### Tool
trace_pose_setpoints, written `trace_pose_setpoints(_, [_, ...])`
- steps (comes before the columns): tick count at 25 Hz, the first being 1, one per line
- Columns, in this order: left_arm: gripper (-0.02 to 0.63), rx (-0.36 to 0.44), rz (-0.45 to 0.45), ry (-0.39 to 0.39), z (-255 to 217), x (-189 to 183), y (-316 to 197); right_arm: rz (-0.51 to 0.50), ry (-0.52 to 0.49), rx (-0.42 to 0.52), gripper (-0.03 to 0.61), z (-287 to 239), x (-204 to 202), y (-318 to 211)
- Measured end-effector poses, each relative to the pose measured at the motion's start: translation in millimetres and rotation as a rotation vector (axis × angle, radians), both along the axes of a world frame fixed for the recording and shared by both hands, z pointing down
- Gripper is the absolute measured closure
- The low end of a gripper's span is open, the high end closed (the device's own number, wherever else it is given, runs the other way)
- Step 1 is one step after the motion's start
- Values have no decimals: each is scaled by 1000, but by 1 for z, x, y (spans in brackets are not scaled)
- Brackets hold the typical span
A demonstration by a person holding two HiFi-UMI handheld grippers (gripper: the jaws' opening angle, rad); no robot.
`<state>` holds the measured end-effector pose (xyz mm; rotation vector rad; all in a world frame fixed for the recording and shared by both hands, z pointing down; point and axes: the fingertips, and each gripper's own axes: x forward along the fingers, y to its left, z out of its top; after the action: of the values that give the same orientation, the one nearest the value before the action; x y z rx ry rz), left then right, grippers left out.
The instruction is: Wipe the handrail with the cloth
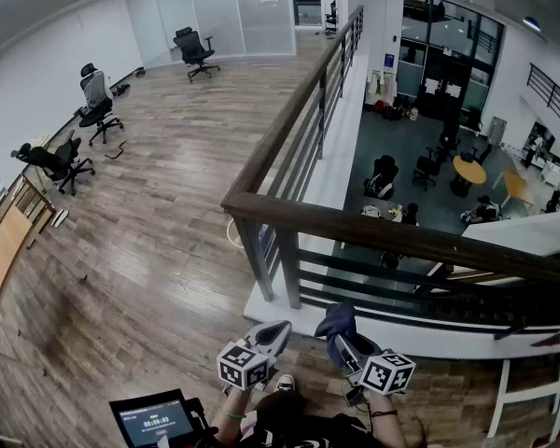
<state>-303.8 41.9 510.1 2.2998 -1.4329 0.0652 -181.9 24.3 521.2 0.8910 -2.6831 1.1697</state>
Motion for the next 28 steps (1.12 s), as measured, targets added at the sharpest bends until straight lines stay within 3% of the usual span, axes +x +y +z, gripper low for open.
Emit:
trace_pose_setpoints(7, [614,-26,-55,-15,19,-112,-11,-30,-58,71,486,-43,-120,-63])
trace_pose_setpoints(13, [614,-55,-97,5,34,-175,-9,-96,-99,159,486,-88,-225,-112])
trace_pose_setpoints(19, [614,-68,-122,9,55,-213,-5,-156,-94,222,486,-116,-309,-149])
trace_pose_setpoints(24, [614,-96,-94,34,56,-220,-9,-146,-113,166,486,-114,-344,-170])
trace_pose_setpoints(28, [614,-97,-85,37,59,-222,-18,-85,-103,130,486,-101,-328,-187])
